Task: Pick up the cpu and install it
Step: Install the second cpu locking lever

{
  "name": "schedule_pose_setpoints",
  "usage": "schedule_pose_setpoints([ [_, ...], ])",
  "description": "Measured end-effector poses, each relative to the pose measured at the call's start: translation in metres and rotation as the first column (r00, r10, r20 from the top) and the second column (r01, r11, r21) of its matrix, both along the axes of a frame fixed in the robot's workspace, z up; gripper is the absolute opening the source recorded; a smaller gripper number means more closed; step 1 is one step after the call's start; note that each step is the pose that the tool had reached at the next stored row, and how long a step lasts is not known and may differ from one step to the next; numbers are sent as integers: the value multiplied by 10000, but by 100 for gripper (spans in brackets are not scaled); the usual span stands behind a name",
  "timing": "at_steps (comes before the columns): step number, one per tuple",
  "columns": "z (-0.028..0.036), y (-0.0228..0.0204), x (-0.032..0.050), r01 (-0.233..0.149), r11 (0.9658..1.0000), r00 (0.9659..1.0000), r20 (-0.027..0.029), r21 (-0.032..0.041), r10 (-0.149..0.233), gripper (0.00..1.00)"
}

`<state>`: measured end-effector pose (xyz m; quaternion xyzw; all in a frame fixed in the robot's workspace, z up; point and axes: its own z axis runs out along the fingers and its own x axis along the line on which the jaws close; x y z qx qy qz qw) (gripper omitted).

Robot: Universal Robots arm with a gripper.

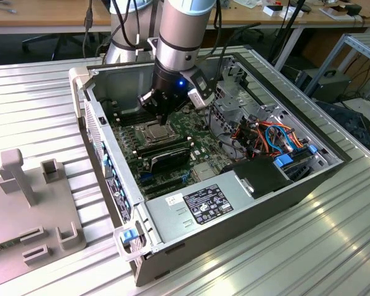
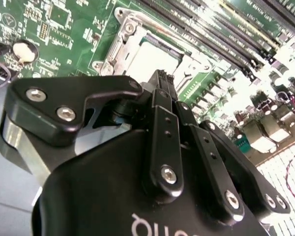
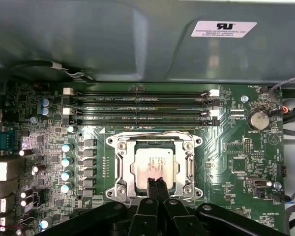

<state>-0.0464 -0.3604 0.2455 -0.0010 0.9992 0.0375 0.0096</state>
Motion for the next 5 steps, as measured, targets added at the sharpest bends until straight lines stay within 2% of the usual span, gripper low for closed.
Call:
schedule_pose_setpoints([
  [5, 4, 0, 0, 0, 10000, 10000, -2, -3, 0, 11],
])
